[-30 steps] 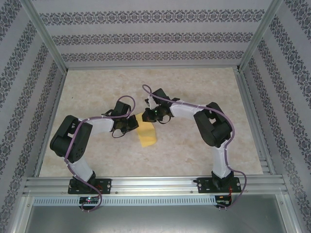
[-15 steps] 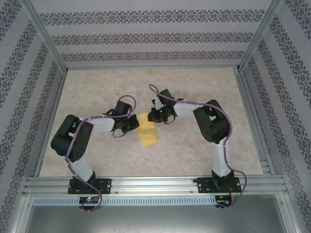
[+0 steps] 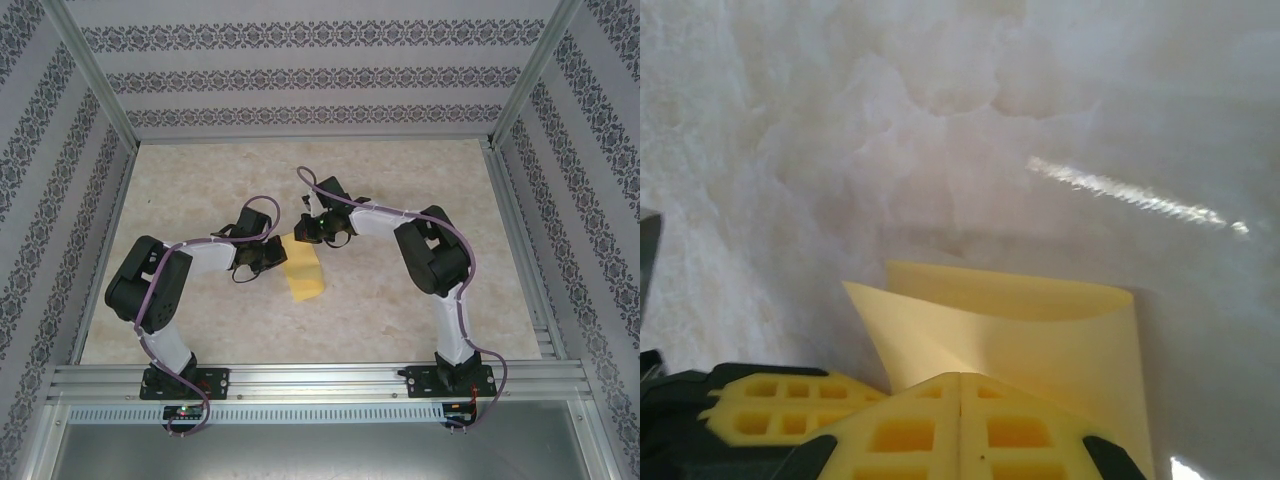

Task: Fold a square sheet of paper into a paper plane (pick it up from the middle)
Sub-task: Fold the square sheet of paper in half at the center of the table.

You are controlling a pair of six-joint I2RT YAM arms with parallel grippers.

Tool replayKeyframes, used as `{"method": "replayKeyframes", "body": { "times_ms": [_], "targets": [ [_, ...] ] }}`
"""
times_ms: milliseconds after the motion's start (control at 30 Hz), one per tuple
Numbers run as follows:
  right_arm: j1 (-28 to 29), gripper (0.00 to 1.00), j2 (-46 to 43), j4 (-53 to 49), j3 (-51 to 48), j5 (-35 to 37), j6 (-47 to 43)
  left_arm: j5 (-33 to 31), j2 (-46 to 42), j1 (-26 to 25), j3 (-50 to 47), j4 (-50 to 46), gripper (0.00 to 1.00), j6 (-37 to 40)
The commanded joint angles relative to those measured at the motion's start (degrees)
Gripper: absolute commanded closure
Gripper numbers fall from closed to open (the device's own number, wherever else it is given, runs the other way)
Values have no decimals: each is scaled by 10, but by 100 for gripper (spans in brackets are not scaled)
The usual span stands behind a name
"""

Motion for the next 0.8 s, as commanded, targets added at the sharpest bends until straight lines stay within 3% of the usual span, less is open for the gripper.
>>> {"method": "replayKeyframes", "body": {
  "times_ms": [0,367,767],
  "targets": [
    [-9,99,29,-8,22,24,6,-64,55,-8,-30,-112,100,5],
    [-53,96,30,-7,37,81,34,-64,55,-9,-34,-116,100,6],
    [-9,94,-104,9,-101,-1,3,-62,56,-9,-29,-113,100,6]
  ]
}}
